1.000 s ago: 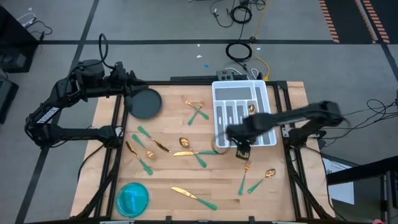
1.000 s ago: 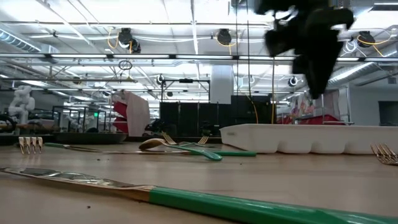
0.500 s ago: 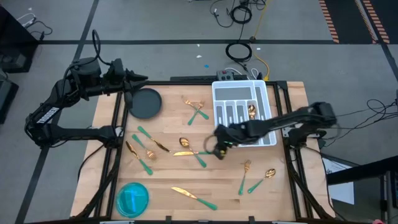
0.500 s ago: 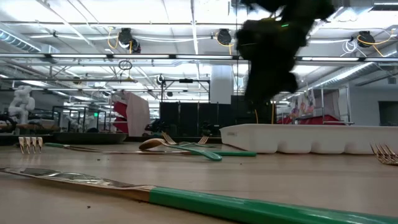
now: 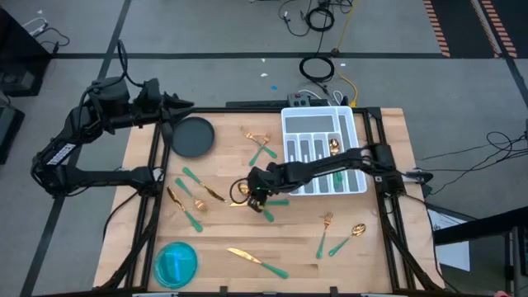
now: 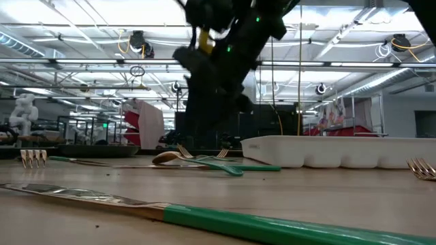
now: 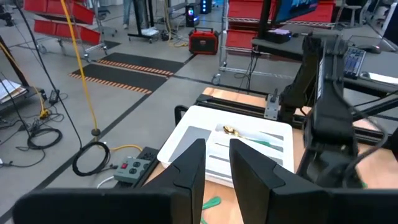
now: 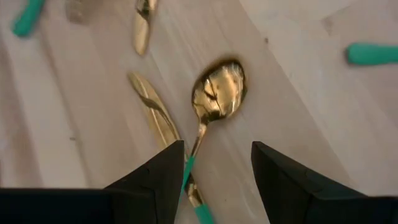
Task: Sort silverware
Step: Put the green spoon into the white silverware organizer
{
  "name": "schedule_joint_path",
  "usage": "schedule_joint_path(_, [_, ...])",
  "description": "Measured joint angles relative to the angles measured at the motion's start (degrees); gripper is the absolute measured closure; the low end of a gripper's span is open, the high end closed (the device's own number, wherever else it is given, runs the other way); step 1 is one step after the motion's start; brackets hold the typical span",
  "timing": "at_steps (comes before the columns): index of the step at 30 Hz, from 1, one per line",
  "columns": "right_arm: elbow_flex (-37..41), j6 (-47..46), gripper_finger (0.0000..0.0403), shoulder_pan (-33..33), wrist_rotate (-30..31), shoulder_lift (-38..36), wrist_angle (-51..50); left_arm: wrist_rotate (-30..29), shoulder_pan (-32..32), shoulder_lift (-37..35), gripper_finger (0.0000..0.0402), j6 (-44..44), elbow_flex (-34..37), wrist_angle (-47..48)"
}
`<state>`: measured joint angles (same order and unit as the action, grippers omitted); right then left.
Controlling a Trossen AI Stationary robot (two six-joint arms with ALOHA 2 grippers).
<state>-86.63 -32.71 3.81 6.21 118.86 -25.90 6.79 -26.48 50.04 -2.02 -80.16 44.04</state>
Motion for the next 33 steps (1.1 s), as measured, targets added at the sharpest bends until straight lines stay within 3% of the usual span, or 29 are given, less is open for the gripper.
schedule_joint_path(29, [-0.2,-0.4,0.0223,-1.2,-0.3,7.3,7.8,0.0,0.0,-1.2,0.032,-1.8,0.0,0.7])
schedule_joint_path(33, [-0.2,-1.1,0.026,-1.2,0.3,7.4,7.1,0.0,0.0,-1.2,0.032,-3.0,0.0,1.9])
